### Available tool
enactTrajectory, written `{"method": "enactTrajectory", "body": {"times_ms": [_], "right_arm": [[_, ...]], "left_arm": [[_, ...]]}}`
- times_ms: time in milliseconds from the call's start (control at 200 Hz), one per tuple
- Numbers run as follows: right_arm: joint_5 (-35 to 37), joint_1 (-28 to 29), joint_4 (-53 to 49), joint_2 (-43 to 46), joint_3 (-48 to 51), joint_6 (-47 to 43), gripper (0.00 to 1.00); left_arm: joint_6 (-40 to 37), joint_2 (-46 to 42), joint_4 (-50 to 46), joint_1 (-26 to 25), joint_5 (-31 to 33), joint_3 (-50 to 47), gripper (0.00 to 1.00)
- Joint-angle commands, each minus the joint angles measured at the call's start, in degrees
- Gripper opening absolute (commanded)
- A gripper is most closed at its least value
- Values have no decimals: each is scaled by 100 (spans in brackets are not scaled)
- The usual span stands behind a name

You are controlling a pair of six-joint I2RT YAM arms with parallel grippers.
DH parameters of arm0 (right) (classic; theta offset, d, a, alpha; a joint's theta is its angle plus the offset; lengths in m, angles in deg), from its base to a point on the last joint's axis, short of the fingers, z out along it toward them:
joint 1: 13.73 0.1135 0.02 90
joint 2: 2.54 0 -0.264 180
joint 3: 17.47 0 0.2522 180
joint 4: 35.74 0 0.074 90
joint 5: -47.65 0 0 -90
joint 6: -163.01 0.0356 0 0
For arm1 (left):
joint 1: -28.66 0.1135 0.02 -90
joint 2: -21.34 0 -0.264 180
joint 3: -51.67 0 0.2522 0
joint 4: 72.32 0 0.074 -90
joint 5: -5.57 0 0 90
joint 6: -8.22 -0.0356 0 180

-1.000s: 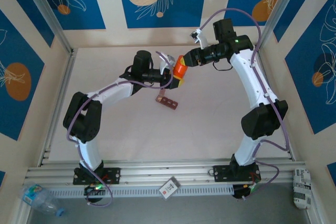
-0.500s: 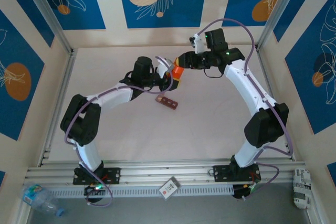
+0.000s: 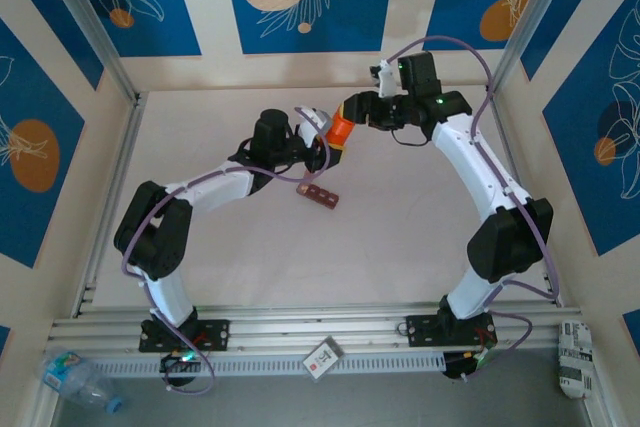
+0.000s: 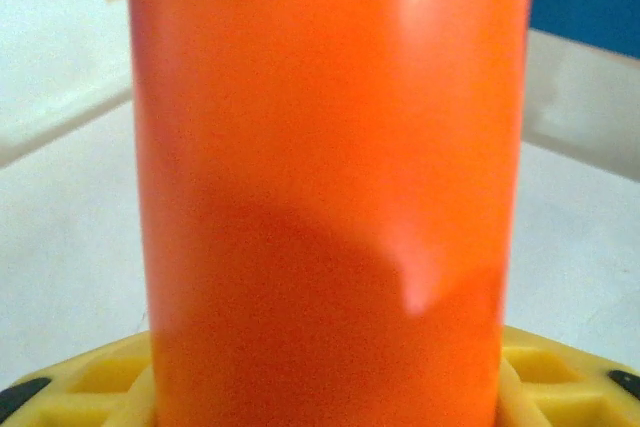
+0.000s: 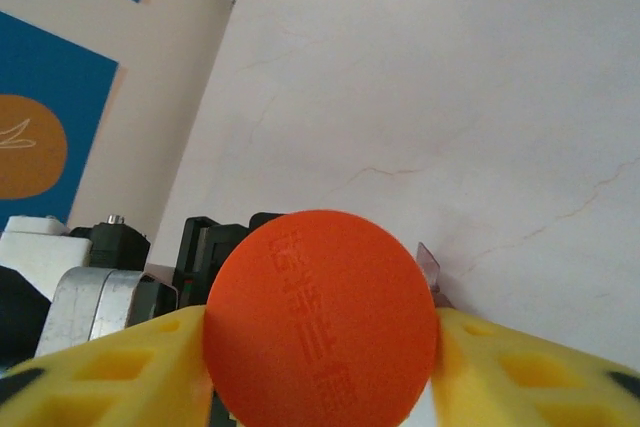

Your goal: Sort the pills into containers

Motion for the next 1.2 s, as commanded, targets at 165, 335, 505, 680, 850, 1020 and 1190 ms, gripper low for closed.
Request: {"method": "enactTrajectory", "body": {"times_ms": [165,335,505,680,850,1020,1190], "right_arm": [[-756,-412,-273,569,-390,-593,83],[-919,-502,-607,577,-525,-1626,84],[-1117,-529,-1156,302,-936,-2479,84],[-1121,-509,-1495,30,-1333,-2704,83],[-1191,-461,-1686,-105,-1402,-2824,82],[-1191,-426,-1701,-134,-1239,-2837,77],[-1200,-422,-1678,-143,-1098,-2832,69]], "left_arm": [[277,2,684,111,-936,262,0],[339,62,421,181,-1628,466,0],[446,165,120,207,-2142,705,0],[563,256,59,205,-2359,808,0],[580,276,41,202,-2389,818,0],[563,284,15,207,-2408,826,0],[561,297,-3,206,-2413,853,0]]}}
